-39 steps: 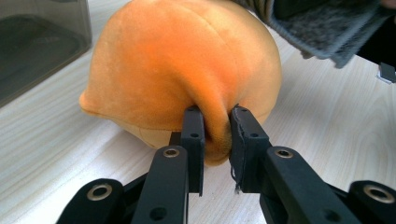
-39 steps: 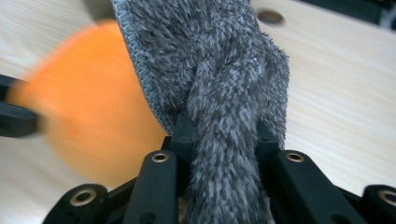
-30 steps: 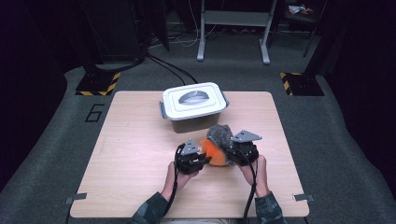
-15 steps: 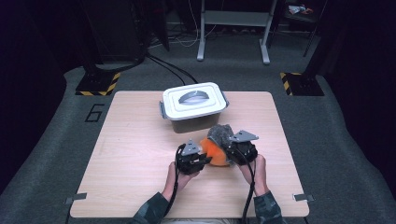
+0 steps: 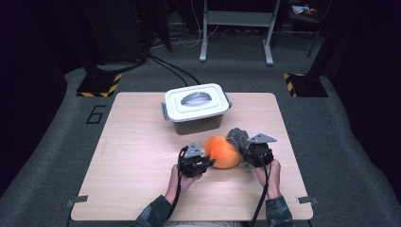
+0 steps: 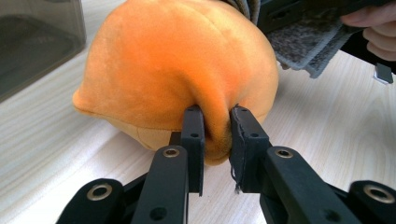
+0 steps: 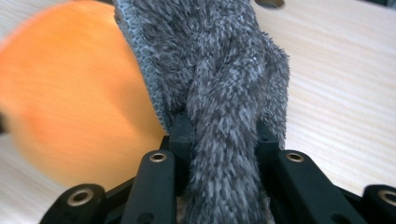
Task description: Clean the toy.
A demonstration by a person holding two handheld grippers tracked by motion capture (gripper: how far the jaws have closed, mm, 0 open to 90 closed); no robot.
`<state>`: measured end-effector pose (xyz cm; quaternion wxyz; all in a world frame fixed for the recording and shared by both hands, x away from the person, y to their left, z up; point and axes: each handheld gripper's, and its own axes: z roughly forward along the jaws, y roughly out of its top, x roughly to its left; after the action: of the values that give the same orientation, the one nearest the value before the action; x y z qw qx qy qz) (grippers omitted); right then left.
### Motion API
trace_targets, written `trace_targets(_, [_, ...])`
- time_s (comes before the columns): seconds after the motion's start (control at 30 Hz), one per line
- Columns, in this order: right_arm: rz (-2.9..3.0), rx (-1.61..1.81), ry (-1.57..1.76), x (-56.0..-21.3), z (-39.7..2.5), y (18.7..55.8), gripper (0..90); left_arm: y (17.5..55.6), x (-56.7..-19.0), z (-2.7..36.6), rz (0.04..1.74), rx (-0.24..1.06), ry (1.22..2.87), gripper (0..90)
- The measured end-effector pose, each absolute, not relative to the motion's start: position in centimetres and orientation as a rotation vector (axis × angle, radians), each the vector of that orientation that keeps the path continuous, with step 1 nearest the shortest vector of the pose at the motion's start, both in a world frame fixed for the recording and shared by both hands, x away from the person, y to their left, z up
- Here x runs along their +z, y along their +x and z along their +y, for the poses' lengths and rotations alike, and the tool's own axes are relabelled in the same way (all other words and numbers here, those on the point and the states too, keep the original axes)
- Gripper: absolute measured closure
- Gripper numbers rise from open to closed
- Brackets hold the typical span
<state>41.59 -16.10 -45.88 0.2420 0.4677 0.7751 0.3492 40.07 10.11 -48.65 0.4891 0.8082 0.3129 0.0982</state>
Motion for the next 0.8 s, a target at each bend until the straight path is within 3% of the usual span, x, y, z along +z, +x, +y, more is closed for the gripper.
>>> trace_targets(0.5, [2.172, 0.840, 1.428, -49.3, -17.2, 43.4, 69.2, 40.1, -48.8, 10.5, 0.758, 0.229, 1.969, 76.8])
trace_targets(0.8, [2.088, 0.908, 1.302, -45.1, -16.4, 41.3, 69.5, 40.1, -48.8, 10.8, 0.775, 0.218, 1.961, 76.7])
